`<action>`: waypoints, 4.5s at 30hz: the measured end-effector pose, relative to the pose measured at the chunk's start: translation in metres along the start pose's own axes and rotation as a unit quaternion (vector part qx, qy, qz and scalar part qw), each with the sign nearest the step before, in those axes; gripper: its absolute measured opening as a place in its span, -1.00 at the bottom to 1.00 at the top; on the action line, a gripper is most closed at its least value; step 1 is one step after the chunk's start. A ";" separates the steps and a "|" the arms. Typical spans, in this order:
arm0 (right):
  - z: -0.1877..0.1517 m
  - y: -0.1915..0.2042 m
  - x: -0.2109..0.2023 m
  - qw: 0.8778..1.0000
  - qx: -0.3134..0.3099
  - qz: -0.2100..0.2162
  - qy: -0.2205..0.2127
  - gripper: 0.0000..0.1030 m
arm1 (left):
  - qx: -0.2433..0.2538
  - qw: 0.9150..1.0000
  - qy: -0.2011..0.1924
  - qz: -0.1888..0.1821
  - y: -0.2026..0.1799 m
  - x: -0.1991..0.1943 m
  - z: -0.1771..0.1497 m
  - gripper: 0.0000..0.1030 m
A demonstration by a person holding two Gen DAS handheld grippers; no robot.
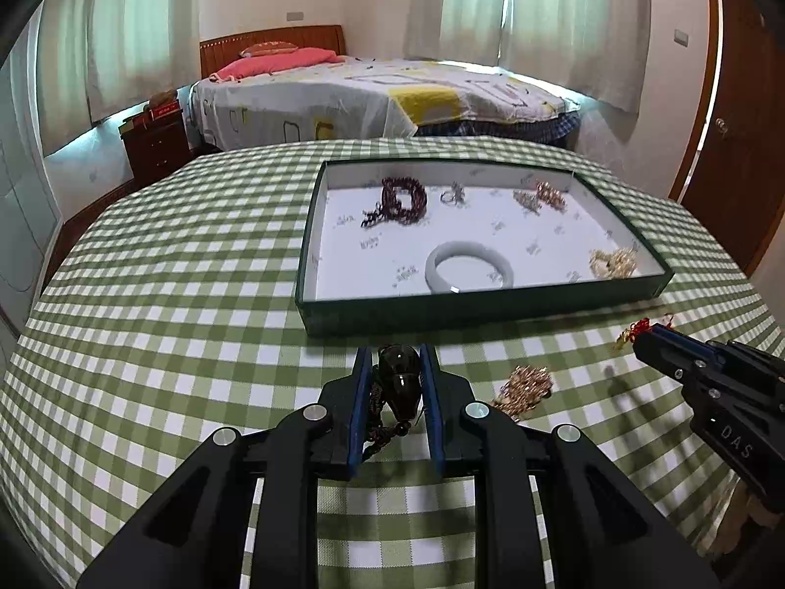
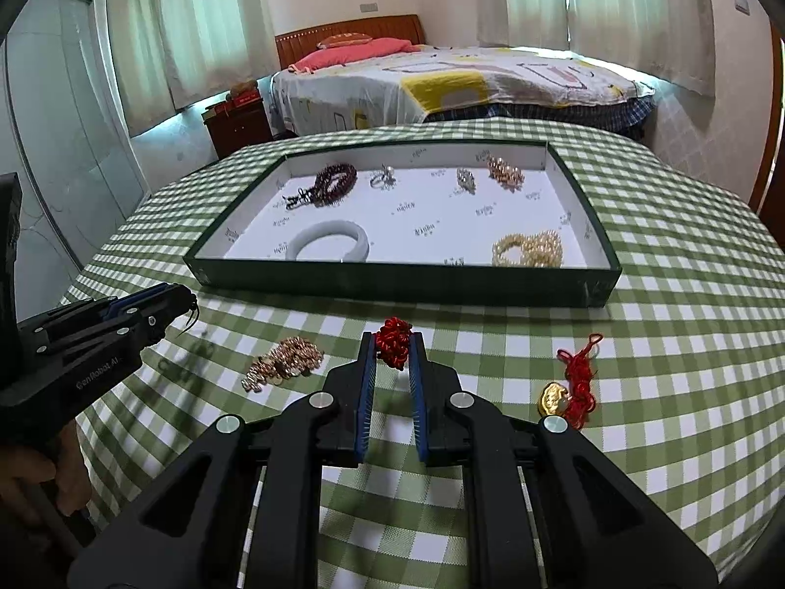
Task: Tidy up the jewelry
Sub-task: 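Carry the black necklace and red charm over the tray with both tools, then open both tools to release the necklace and charm into the tray, then withdraw both tools from the tray toward the remaining jewelry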
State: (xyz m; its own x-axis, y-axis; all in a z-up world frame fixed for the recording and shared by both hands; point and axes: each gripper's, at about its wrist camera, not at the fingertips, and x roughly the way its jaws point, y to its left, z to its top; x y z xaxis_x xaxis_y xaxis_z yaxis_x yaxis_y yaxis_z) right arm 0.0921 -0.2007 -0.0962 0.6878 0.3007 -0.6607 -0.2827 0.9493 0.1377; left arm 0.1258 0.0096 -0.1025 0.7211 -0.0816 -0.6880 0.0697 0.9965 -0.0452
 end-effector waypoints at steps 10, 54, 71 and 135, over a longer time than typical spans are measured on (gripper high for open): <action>0.024 0.000 -0.021 0.999 -0.002 -0.001 -0.035 -0.73 | 0.000 0.999 -0.040 -0.017 -0.007 -0.021 0.029 -0.60; 0.110 -0.093 0.134 0.998 0.009 -0.048 0.051 -0.73 | -0.005 0.999 0.043 0.004 -0.005 0.143 0.103 -0.60; 0.105 -0.095 0.137 0.997 0.009 -0.052 0.061 -0.64 | 0.005 0.997 0.074 0.022 -0.012 0.148 0.105 -0.58; -0.002 -0.080 -0.024 0.994 0.045 -0.090 0.032 0.03 | -0.020 1.000 0.013 -0.015 -0.019 0.015 0.017 0.33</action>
State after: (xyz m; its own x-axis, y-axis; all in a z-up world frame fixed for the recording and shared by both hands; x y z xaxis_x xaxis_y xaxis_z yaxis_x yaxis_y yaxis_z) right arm 0.0967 -0.2835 -0.0933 0.6763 0.1224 -0.7264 -0.0961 0.9923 0.0777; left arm 0.1465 -0.0112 -0.0995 0.7014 -0.1117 -0.7040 0.0628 0.9935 -0.0950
